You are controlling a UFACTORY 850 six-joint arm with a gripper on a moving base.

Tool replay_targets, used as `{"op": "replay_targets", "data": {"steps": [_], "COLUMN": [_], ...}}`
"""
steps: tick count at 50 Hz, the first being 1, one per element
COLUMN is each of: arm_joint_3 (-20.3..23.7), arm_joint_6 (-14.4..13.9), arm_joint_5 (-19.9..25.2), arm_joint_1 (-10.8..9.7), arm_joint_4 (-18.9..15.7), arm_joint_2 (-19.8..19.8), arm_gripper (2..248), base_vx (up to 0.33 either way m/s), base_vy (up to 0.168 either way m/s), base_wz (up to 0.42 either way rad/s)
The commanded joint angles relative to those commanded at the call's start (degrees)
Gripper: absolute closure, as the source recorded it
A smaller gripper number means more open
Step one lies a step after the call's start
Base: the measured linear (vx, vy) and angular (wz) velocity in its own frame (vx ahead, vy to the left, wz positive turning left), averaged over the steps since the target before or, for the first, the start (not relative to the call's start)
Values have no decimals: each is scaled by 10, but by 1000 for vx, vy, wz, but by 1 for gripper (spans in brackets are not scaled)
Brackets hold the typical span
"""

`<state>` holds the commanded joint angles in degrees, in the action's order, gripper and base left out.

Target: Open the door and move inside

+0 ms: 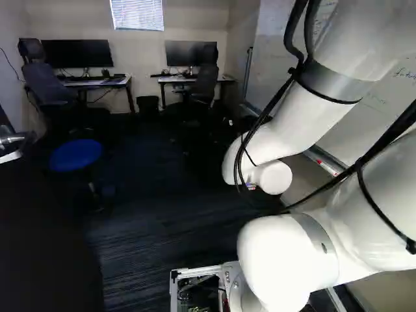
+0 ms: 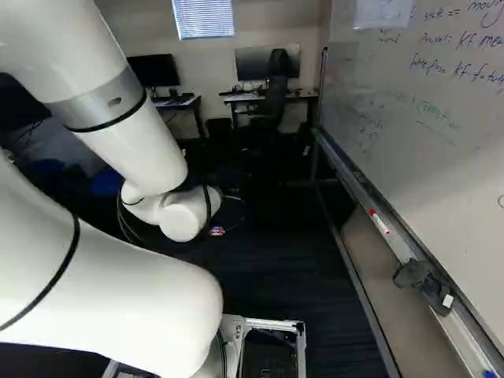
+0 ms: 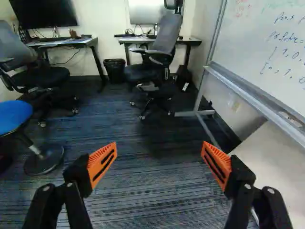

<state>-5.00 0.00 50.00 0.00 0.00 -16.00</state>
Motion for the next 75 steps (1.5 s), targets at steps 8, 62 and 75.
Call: {"op": "replay_targets", "data": {"steps": [8,62,75], "arm_joint_3": [0,0,0], "arm_joint_6": [0,0,0], "arm_joint_5": [0,0,0], "arm_joint_1": [0,0,0], "arm_joint_4": [0,0,0], "arm_joint_2": [0,0,0], "arm_gripper": [3,3,3], "base_vx": [186,178,174], "base_vy": [7,7,5], "base_wz": [-11,-8,-3]}}
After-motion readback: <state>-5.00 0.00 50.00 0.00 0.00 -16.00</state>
